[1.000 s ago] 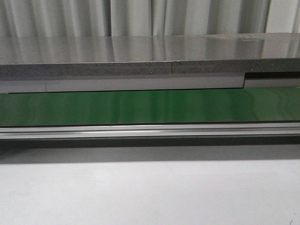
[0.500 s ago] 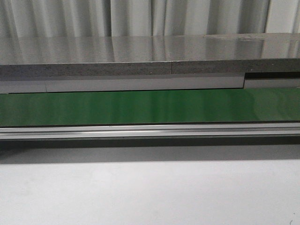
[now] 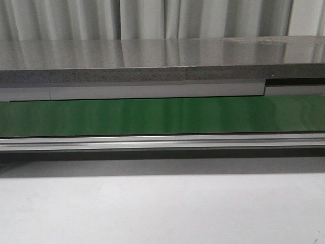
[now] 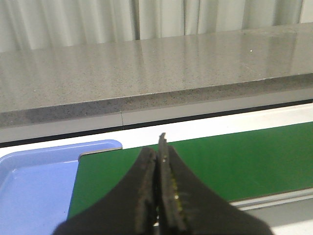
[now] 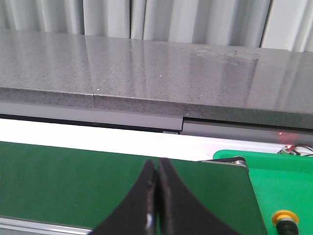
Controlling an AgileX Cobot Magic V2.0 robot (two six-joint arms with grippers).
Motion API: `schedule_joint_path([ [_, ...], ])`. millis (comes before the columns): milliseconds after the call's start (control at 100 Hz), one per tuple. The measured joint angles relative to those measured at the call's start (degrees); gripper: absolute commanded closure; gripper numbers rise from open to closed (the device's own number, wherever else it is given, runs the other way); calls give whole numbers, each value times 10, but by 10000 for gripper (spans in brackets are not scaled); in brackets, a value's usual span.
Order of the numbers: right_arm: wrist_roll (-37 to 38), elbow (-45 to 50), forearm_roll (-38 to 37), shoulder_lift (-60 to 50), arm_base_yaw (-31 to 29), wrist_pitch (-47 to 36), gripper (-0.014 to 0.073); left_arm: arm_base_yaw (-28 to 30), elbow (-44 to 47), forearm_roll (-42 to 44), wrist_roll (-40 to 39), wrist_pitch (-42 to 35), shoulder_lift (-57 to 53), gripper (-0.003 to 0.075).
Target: Move button from left to right
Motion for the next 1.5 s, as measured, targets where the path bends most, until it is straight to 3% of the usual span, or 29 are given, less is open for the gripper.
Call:
schedule_joint_path([
  [790,0,2,-10,-12,0,1,662,0,0,0,0,0,0,739],
  [1110,127,95,-98,-121,0,1,662,0,0,0,0,0,0,739],
  [1500,146,200,-108,-263,0,13,662,0,0,0,0,0,0,739],
])
